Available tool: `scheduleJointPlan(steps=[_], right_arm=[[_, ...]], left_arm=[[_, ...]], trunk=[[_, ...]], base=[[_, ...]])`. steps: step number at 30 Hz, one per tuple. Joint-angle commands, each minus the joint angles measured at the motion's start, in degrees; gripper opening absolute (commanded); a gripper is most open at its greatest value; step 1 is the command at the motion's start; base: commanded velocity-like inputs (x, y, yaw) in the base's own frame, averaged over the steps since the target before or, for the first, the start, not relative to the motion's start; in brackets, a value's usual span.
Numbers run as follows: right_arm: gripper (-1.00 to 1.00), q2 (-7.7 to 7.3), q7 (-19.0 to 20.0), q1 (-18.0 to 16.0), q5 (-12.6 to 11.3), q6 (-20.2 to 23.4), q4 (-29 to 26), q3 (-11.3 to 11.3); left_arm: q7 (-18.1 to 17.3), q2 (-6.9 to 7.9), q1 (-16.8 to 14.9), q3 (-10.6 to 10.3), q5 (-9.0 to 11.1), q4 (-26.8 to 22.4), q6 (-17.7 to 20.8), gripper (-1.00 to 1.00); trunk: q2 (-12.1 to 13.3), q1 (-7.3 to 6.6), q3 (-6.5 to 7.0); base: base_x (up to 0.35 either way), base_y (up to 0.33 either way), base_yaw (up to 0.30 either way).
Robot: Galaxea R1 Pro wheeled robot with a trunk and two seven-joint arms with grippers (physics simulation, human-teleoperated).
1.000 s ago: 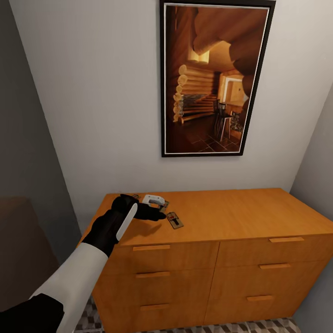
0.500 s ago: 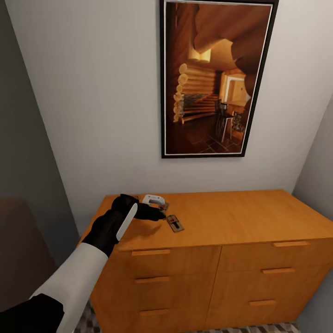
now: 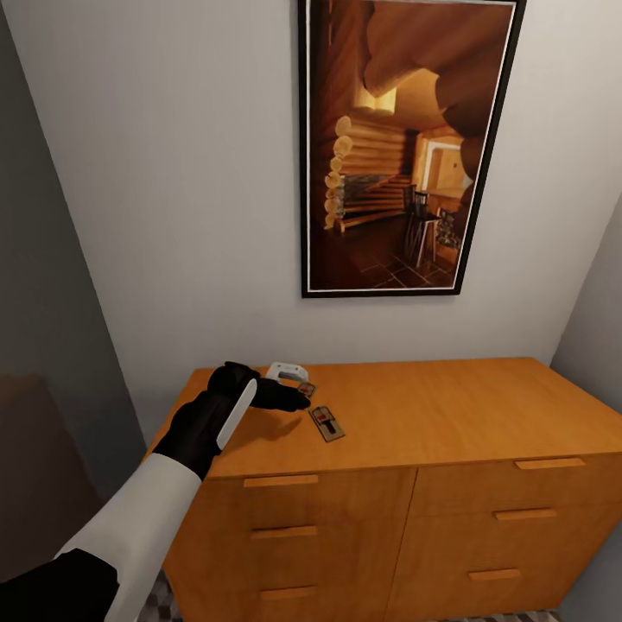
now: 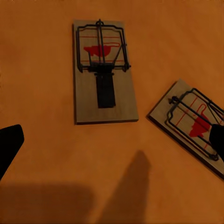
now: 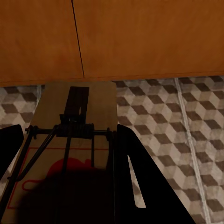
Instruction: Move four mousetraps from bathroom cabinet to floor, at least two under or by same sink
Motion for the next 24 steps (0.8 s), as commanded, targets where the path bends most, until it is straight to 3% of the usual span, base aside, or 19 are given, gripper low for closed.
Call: scheduleJointPlan(steps=[1, 14, 24], right_arm=[[-1.0, 0.0, -0.16, -0.03, -0.47, -0.16, 0.03, 0.53], [-1.0, 0.02, -0.16, -0.03, -0.47, -0.14, 0.03, 0.55], [-1.0, 0.02, -0.16, -0.03, -0.47, -0.12, 0.03, 0.57]], left_arm=[[0.03, 0.01, -0.04, -0.01, 0.18, -0.05, 0.24, 1.0], [0.03, 0.03, -0.04, -0.06, 0.18, -0.01, 0.21, 1.0], [0.03, 0.23, -0.04, -0.09, 0.18, -0.03, 0.16, 1.0]], trunk=[[-0.03, 0.0, -0.06], [-0.03, 0.0, -0.06], [-0.03, 0.0, -0.06]], base=[[0.002, 0.0, 0.0], [0.138, 0.0, 0.0], [0.031, 0.0, 0.0]])
